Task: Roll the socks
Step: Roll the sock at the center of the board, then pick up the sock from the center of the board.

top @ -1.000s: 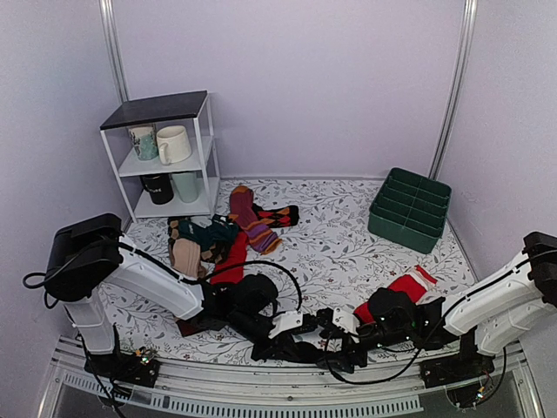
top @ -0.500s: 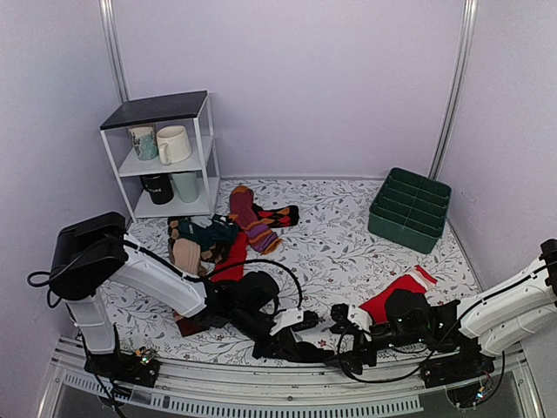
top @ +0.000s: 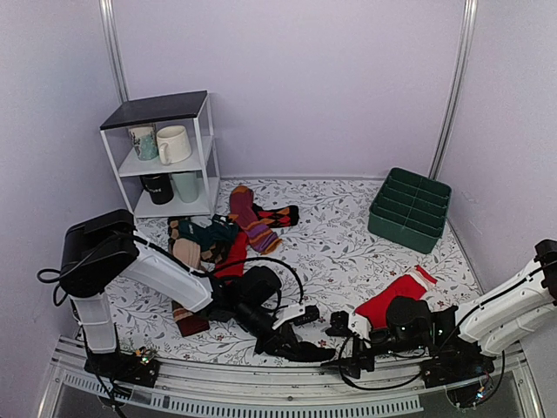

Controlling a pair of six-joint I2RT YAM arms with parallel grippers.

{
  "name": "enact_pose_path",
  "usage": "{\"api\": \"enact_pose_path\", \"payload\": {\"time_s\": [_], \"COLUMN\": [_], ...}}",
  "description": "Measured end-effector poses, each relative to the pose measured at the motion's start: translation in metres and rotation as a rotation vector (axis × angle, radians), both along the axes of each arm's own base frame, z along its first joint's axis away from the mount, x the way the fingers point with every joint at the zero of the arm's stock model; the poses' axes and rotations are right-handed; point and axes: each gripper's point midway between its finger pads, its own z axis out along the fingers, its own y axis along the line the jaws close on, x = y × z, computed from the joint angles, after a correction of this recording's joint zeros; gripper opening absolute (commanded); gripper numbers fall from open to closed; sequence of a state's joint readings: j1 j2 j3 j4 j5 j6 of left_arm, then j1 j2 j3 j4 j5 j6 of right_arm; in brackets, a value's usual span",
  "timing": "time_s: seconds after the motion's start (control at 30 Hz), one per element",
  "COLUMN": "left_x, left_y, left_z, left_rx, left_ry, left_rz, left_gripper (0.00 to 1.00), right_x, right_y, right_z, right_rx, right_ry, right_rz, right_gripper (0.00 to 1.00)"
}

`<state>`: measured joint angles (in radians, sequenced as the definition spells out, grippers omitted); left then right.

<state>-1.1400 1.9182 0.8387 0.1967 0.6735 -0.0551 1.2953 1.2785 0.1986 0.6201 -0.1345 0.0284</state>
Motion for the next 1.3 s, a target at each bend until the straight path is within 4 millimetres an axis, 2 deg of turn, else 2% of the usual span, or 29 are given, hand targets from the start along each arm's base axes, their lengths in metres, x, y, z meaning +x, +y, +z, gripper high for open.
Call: {"api": "enact_pose_path", "payload": {"time_s": [0.1, 0.27, 0.5, 0.73, 0.9, 1.13, 1.3], "left_x": [0.0, 0.0, 0.0, 0.001, 0.001, 0.001, 0.0], "left_y": [0.0, 0.0, 0.0, 0.0, 0.0, 0.0, 0.0], "left_z": [0.0, 0.0, 0.0, 0.0, 0.0, 0.0, 0.0], "left_rx": [0.001, 0.001, 0.001, 0.002, 0.004, 0.005, 0.005], "left_ry": [0.011, 0.022, 0.027, 0.029, 0.031, 0.032, 0.032], "left_rz": [0.001, -0.001, -0.001, -0.001, -0.002, -0.002, -0.002], "left_gripper": [0.0, 0.0, 0.0, 0.0, 0.0, 0.0, 0.0], "right_x": [-0.005, -0.009, 0.002, 0.003, 0.004, 0.004, 0.003], "right_y": [0.003, 0.005, 0.013, 0.016, 0.018, 0.021, 0.026], "right_z": [-0.001, -0.021, -0.027, -0.041, -0.053, -0.053, -0.053], "right_rx": [-0.001, -0.066, -0.103, -0.161, -0.209, -0.216, -0.218], "right_ry": [-0.025, -0.03, -0.049, -0.062, -0.068, -0.069, -0.061], "right_rz": [0.003, 0.003, -0.04, -0.032, -0.021, -0.019, -0.009], "right_gripper": [0.85, 0.85, 0.87, 0.84, 0.77, 0.72, 0.56]}}
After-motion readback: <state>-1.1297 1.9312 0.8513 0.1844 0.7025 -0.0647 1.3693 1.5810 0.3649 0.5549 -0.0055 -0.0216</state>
